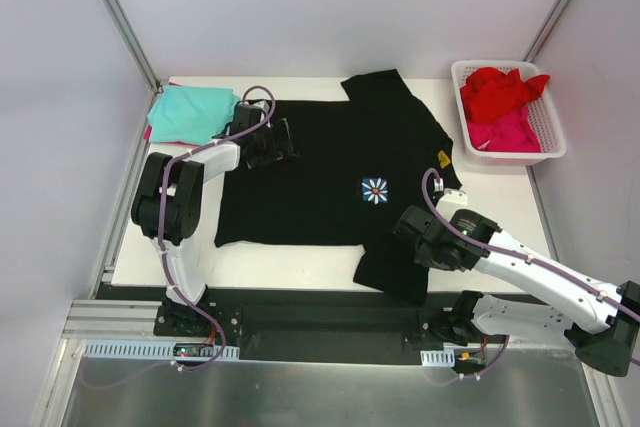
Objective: Fold and stack the t-shirts
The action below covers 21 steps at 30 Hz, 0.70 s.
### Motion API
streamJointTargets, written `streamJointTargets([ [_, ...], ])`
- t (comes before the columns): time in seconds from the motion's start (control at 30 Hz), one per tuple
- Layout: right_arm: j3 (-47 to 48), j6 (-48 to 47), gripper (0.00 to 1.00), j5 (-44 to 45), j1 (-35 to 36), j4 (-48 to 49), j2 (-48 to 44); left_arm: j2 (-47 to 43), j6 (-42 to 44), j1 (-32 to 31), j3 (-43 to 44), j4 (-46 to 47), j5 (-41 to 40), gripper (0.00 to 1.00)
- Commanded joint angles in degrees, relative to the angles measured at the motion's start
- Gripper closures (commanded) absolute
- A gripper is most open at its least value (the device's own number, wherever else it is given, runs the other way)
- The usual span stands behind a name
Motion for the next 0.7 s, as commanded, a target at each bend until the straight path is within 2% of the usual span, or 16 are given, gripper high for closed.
streamJointTargets([
  [0.0,-0.28,1.22,0.63,1.01,-0.28,-2.11,-0.53,0.36,0.17,-0.37,2.61,0.13,-1.14,0.01],
  [0.17,0.33,0.78,0.62,0.66,-0.37,-1.58,-0.61,0.98,1.66,-0.29,1.82,-1.79,-5.62,0.01],
  [0.33,0.51,0.61,0.63,0.31,-0.45,-1.67,-1.40,2.82,3.59,-0.29,4.36,-8.03,-9.67,0.01],
  [0.67,0.25,0.87,0.62,-0.13,-0.54,-2.11,-2.99,4.93,3.95,0.76,4.72,-11.82,-11.34,0.01],
])
